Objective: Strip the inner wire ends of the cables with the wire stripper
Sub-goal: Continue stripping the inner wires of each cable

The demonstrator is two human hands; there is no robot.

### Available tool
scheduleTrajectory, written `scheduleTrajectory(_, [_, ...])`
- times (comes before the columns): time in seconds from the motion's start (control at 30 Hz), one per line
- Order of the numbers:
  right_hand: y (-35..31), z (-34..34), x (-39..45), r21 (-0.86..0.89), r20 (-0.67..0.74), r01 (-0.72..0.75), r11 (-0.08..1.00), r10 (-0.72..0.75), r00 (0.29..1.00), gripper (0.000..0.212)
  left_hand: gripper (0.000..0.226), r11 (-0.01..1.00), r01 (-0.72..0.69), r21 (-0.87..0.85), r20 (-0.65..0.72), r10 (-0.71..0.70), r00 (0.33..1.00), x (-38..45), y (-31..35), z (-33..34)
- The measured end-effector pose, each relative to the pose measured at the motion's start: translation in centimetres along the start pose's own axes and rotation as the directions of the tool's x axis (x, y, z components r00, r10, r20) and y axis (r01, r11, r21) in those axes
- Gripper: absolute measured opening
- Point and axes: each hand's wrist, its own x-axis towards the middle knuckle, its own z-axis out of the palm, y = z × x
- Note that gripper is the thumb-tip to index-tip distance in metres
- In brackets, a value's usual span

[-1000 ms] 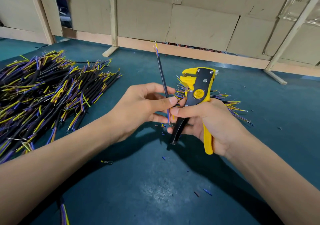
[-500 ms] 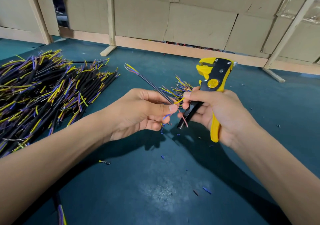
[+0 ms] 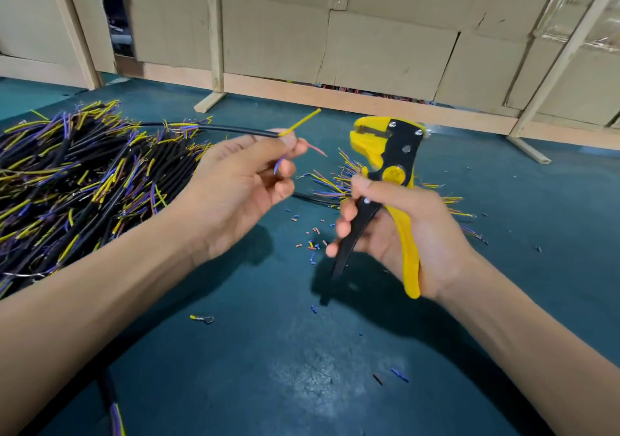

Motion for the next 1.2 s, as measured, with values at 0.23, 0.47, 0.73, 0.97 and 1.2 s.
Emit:
scheduleTrajectory(0.23, [1.6, 1.1, -0.5, -0.017, 0.276, -0.01, 1.0, 0.015, 0.961, 0.013, 0.004, 0.994, -0.109, 0.031, 0.006, 0.109, 0.994, -0.6, 0.1, 0.1])
scheduleTrajectory(0.47, [1.4, 0.9, -0.5, -0.016, 0.242, 0.016, 1.0, -0.012, 0.97, 0.011, 0.005, 0.987, -0.156, 0.02, -0.003, 0.156, 0.988, -0.7, -0.5, 0.4])
scheduleTrajectory(0.73, [1.6, 1.1, -0.5, -0.01, 0.237, 0.017, 1.0, -0.014, 0.971, 0.012, 0.005, 0.987, -0.156, 0.022, 0.006, 0.156, 0.988, -1.1, -1.3, 0.6])
scheduleTrajectory(0.97, [1.6, 1.1, -0.5, -0.006, 0.199, 0.019, 1.0, -0.018, 0.98, 0.01, 0.005, 0.981, -0.185, 0.049, 0.015, 0.185, 0.983, -1.2, -1.4, 0.7])
scheduleTrajectory(1.2, [1.7, 1.0, -0.4, -0.001, 0.203, 0.022, 1.0, -0.021, 0.979, 0.009, 0.005, 0.979, -0.192, 0.063, 0.016, 0.191, 0.981, -1.4, -1.4, 0.8])
